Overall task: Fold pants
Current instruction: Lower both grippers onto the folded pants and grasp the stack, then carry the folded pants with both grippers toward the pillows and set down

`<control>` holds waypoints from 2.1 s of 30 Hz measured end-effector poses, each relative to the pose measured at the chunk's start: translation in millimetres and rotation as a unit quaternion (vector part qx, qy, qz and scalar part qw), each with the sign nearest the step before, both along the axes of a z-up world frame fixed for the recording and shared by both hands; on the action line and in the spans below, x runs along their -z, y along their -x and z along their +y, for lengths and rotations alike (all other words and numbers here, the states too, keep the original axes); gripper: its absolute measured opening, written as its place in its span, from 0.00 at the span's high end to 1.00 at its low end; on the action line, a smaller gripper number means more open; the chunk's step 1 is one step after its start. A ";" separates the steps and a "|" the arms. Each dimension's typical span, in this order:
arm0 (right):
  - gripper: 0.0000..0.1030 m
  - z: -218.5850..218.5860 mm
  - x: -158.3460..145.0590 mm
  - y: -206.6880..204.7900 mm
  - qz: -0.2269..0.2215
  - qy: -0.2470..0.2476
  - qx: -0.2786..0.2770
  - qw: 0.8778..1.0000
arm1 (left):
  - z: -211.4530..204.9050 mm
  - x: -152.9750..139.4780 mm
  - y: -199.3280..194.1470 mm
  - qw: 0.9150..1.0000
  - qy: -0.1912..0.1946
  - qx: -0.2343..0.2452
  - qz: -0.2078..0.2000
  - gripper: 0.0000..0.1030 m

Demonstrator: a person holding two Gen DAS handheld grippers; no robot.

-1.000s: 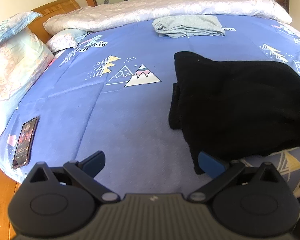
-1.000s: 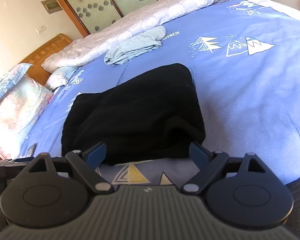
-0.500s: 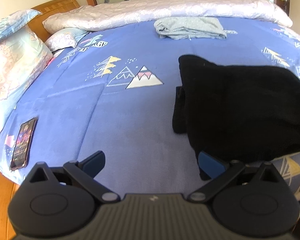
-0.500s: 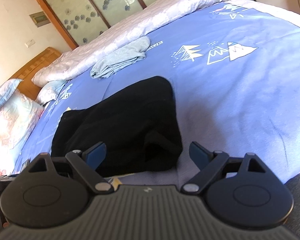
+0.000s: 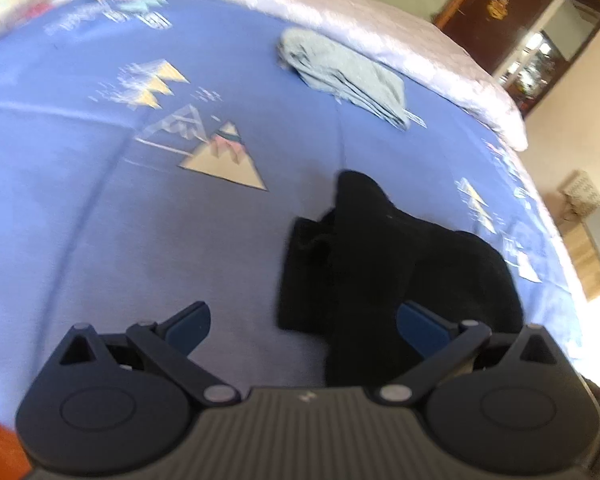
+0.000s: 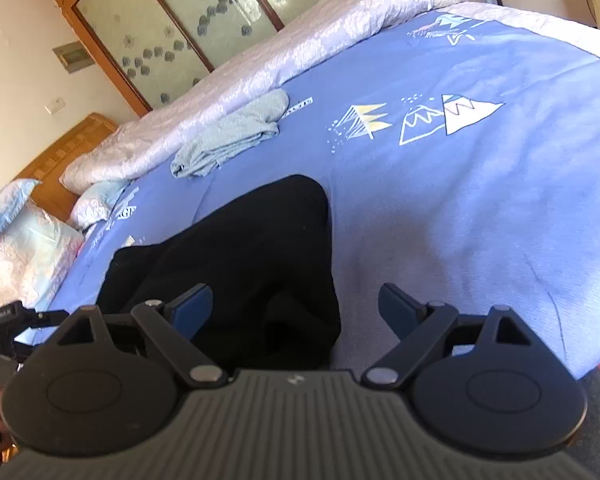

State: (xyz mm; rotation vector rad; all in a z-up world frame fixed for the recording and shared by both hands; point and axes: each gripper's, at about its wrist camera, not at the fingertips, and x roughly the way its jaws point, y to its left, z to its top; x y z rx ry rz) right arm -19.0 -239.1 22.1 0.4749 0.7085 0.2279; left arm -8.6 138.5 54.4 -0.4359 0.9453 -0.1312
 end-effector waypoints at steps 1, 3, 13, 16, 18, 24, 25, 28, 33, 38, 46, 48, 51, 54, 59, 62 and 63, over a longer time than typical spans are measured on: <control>0.11 0.6 1.7 -2.7 0.002 0.000 -0.002 1.000 | -4.4 2.6 -4.1 1.000 0.003 0.011 0.000 0.00; 0.11 -0.4 5.4 -6.9 0.004 -0.001 -0.005 1.000 | -16.6 7.4 -13.2 0.999 -0.010 0.033 -0.006 0.00; 0.11 5.4 19.2 -30.0 0.010 0.001 -0.025 1.000 | -34.5 41.6 -58.3 0.995 -0.038 0.094 -0.007 0.00; 0.11 3.7 23.5 -33.3 0.015 -0.001 -0.024 1.000 | -30.9 38.4 -54.7 0.994 -0.045 0.101 -0.021 0.00; 0.11 3.2 27.1 -35.7 0.023 -0.004 -0.022 0.999 | -28.7 34.4 -50.2 0.992 -0.059 0.107 -0.031 0.00; 0.11 5.0 35.2 -36.1 0.039 -0.014 -0.019 0.999 | -15.6 38.2 -56.6 0.993 -0.038 0.108 -0.017 0.00; 0.11 6.3 35.1 -36.3 0.038 -0.012 -0.020 0.999 | -13.8 43.8 -60.8 0.994 -0.026 0.108 -0.003 0.00; 0.11 7.2 35.6 -36.6 0.038 -0.008 -0.022 0.999 | -4.5 63.1 -72.3 0.994 0.043 0.096 0.030 0.00; 0.11 9.8 36.3 -40.8 0.036 -0.004 -0.026 0.999 | -29.4 62.3 -74.8 0.992 0.028 0.123 0.028 0.00; 0.11 21.0 36.7 -50.7 0.037 -0.004 -0.044 0.998 | -48.1 58.3 -68.2 0.994 0.011 0.110 0.011 0.18; 0.77 48.7 19.1 -49.5 0.016 0.065 -0.096 0.993 | -47.5 35.0 -43.6 0.996 -0.010 0.090 -0.024 0.50; 0.81 50.2 13.3 -42.8 0.002 0.068 -0.095 0.993 | -49.8 26.3 -38.5 0.995 -0.016 0.090 -0.037 0.55; 0.82 48.8 -1.2 -35.2 -0.024 0.060 -0.092 0.994 | -43.0 12.0 -33.3 0.995 0.002 0.084 -0.053 0.64; 0.82 50.7 -16.9 -24.8 -0.057 0.057 -0.104 0.991 | -30.8 1.4 -22.4 0.994 0.026 0.078 -0.069 0.71; 0.75 47.0 0.1 -29.5 -0.029 0.049 -0.105 0.993 | -31.7 22.8 -23.4 0.997 -0.001 0.069 -0.042 0.43; 0.47 25.8 20.3 -38.7 0.019 0.007 -0.068 0.998 | -35.6 33.4 -30.4 0.997 -0.002 0.075 -0.025 0.19; 0.39 16.6 23.2 -39.8 0.023 -0.014 -0.056 0.998 | -36.3 35.9 -32.1 0.997 -0.001 0.078 -0.023 0.17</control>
